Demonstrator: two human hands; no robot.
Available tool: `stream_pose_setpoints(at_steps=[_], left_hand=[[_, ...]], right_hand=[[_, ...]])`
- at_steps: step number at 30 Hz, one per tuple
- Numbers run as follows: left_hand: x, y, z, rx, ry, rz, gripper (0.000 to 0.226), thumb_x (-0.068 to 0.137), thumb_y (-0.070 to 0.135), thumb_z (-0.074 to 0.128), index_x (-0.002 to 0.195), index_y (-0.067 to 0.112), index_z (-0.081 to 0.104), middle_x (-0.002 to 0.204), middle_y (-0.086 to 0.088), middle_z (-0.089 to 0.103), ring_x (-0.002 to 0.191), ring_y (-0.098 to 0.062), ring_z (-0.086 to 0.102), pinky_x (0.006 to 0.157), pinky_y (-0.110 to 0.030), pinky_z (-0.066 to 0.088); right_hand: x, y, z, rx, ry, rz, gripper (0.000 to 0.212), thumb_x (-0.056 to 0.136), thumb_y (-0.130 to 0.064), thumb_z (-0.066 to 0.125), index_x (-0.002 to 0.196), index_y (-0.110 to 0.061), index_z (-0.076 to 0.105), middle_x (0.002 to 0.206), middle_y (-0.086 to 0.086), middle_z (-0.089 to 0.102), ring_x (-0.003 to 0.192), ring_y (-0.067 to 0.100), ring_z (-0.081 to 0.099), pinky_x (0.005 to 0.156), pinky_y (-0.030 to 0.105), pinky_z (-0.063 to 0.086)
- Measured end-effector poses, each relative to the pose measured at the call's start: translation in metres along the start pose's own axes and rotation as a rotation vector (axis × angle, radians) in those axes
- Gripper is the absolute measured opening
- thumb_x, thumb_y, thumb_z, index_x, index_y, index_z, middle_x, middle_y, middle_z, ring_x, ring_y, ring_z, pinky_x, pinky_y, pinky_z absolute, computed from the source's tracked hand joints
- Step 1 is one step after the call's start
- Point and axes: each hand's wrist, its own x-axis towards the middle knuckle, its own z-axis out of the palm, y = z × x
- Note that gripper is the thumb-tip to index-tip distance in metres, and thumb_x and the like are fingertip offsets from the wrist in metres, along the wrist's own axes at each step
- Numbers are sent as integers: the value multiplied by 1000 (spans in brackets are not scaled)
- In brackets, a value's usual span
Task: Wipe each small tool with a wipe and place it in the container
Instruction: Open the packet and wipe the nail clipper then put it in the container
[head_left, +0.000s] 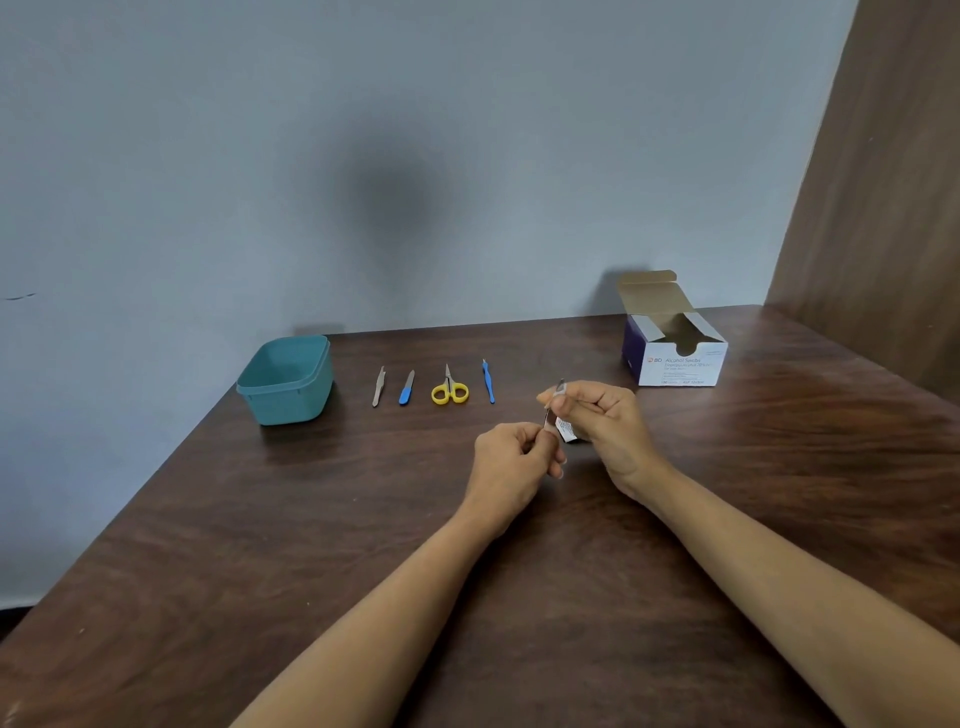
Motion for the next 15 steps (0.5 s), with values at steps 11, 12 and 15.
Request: stream_pose_setpoints(at_steps=[11,12,15], left_hand=[[1,-1,1,43,-22,-15,32,96,23,50,74,9,71,58,4,64,56,-2,53,56,-14,42],[1,-1,1,47,-21,-16,33,96,23,50,75,9,71,59,3,64,57,-2,53,56,-14,42],[2,-1,2,60,-16,-21,32,96,22,51,75,7,71,59,3,65,56,-1,54,56,-13,43]], right_hand=[[-3,-10,3,126,107,71,14,80,2,69,69,-6,64,52,-8,63,47,-1,54,52,9,41],[-4,-11,4,114,108,61,13,82,-1,68,71,-5,64,50,-10,60,45,-1,51,50,8,39],[-4,-10,3,84,114,42,7,86,-6,64,82,-2,69,56,-11,64,49,-3,53,53,8,39]])
